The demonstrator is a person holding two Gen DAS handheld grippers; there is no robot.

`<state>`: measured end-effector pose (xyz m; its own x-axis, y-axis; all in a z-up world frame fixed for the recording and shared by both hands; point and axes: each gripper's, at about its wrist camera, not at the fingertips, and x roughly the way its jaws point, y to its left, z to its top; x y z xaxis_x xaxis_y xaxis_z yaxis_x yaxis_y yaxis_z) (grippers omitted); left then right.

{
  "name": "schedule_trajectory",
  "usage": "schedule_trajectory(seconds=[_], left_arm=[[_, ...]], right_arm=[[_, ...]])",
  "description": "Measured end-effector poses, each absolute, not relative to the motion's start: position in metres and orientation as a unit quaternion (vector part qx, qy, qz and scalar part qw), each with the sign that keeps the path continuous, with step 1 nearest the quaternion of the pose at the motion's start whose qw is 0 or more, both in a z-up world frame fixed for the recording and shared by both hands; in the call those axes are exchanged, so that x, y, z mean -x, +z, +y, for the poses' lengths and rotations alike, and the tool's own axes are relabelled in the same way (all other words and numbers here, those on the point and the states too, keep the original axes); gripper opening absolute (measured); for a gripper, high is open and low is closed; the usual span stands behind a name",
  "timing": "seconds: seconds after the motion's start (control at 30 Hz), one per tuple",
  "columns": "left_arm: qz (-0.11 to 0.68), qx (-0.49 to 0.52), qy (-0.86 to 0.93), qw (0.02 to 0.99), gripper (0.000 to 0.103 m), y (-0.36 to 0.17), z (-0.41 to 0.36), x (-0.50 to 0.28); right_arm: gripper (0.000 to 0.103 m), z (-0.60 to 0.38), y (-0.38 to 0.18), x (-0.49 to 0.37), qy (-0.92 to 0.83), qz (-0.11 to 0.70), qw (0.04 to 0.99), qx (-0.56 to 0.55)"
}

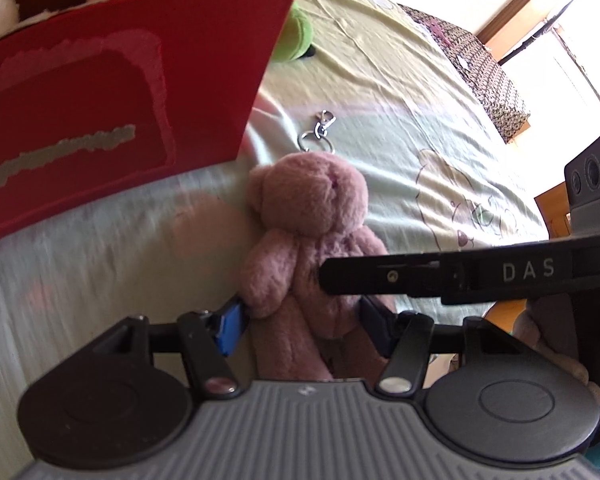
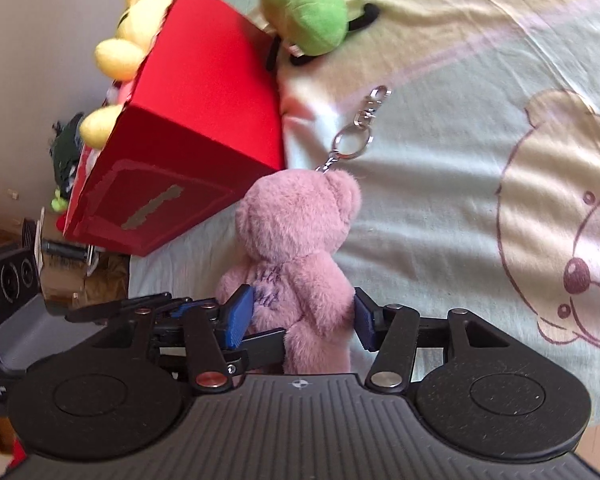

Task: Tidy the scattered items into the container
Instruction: 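Lift the pink teddy bear with both grippers and carry it over the red box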

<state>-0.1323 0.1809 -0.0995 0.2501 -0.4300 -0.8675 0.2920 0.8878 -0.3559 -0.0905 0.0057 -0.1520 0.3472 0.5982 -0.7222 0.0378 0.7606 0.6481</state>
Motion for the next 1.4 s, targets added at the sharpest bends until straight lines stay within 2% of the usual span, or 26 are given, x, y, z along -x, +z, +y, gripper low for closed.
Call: schedule_trajectory(seconds=[0.1, 0.3, 0.53, 0.67, 0.87, 1.0, 1.2, 1.4], left_arm=[[0.568, 0.064, -0.221, 0.79, 0.062, -0.099, 0.186, 0.137], [0.572, 0.096, -0.203, 0.789, 0.062, -0.102, 0.195, 0.137], [0.564, 0.1, -0.195, 0.796, 0.061, -0.096, 0.197, 0.143], [0.568, 0.106, -0.182, 0.795, 0.061, -0.1, 0.2, 0.142], [0.568, 0.129, -0.173, 0.794, 0.061, -0.106, 0.204, 0.142], [0.562, 0.117, -0.167, 0.802, 0.061, -0.101, 0.195, 0.148], [0.546, 0.105, -0.179, 0.812, 0.061, -0.081, 0.175, 0.161], [0.504, 0.077, -0.204, 0.836, 0.061, -0.041, 0.148, 0.167]], right_arm=[[0.056, 0.013, -0.147, 0.089, 0.206, 0.545, 0.768, -0.266], [0.055, 0.011, -0.154, 0.084, 0.215, 0.555, 0.752, -0.282], [0.041, 0.001, -0.146, 0.087, 0.242, 0.544, 0.749, -0.292], [0.042, 0.005, -0.153, 0.084, 0.243, 0.547, 0.746, -0.292], [0.047, 0.003, -0.167, 0.078, 0.244, 0.547, 0.734, -0.319], [0.046, -0.001, -0.166, 0.079, 0.249, 0.551, 0.728, -0.323], [0.044, -0.019, -0.147, 0.092, 0.258, 0.541, 0.738, -0.31], [0.044, -0.046, -0.109, 0.105, 0.252, 0.496, 0.767, -0.318]])
